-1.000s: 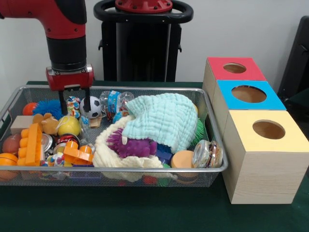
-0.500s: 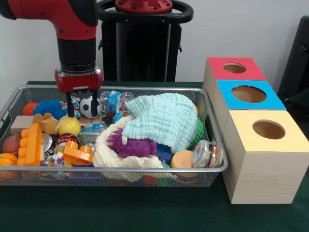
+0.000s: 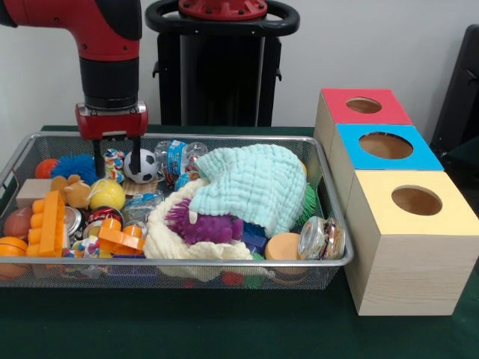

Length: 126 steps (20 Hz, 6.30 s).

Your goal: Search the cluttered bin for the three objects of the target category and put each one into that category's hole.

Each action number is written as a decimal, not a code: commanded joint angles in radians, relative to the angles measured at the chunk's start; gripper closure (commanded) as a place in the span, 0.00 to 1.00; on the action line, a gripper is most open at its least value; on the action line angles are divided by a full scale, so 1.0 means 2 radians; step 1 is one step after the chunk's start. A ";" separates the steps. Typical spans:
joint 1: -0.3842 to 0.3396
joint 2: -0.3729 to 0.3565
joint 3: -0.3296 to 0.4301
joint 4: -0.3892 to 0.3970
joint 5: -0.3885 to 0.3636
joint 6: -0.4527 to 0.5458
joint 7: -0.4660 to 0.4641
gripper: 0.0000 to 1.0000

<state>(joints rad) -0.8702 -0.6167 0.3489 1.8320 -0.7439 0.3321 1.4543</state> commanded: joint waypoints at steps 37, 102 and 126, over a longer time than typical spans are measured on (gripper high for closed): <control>0.067 0.058 -0.075 -0.021 0.135 -0.053 0.082 0.00; 0.084 0.091 -0.089 0.052 0.179 -0.263 0.124 1.00; 0.119 -0.039 -0.102 0.073 0.296 0.049 0.076 1.00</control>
<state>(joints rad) -0.6222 -0.6757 0.0709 1.9697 -0.2028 0.3375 1.4862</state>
